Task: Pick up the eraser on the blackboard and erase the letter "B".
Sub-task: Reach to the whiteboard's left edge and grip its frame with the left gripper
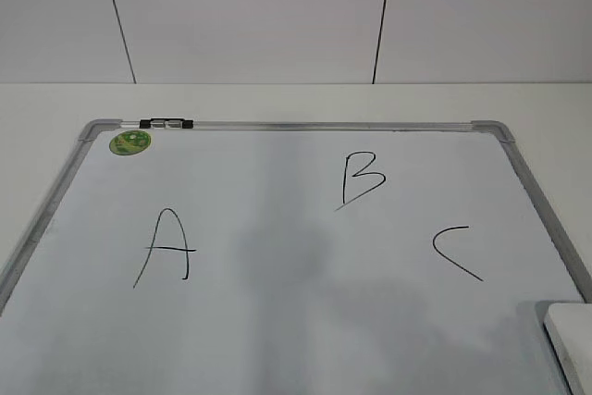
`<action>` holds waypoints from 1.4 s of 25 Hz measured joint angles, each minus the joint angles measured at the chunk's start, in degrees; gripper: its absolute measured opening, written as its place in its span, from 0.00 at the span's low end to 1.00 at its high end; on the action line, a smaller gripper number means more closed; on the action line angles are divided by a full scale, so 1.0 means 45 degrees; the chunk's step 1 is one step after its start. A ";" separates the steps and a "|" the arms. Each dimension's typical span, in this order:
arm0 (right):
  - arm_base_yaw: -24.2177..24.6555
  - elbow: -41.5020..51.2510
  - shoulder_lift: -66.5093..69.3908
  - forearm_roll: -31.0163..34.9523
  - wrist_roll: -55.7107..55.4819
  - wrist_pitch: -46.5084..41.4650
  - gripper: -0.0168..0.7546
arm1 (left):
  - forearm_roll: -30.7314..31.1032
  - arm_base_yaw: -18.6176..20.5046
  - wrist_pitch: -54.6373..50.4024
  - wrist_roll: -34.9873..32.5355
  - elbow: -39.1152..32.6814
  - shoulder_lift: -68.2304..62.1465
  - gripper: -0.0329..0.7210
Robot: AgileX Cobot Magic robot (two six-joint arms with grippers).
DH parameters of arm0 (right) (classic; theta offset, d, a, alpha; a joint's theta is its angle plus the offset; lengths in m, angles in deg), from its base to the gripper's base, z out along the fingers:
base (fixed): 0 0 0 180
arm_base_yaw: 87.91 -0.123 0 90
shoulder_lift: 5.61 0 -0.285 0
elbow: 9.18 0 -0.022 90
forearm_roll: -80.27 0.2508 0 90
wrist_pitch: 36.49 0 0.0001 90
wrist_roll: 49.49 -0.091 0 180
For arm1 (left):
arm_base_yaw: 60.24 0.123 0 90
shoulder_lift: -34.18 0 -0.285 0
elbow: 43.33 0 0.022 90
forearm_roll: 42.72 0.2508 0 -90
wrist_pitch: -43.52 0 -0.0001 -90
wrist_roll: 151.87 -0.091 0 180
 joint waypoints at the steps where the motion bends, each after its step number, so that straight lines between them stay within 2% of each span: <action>1: 0.0000 0.0000 0.0000 0.0000 0.0000 0.0000 0.76 | 0.0000 0.0000 0.0000 0.0000 0.0000 0.0000 0.36; 21: 0.0000 0.0000 0.0000 -0.0050 0.0000 0.0000 0.76 | 0.0000 0.0000 0.0000 0.0000 0.0000 0.0000 0.36; 27: 0.0000 0.0000 0.0000 0.0366 0.0000 0.0000 0.76 | 0.0000 0.0000 0.0000 0.0000 0.0000 0.0000 0.36; 35: 0.0000 -0.0438 0.0998 0.0621 -0.1690 -0.0749 0.76 | 0.0000 0.0000 0.0020 0.0000 0.0000 -0.0779 0.36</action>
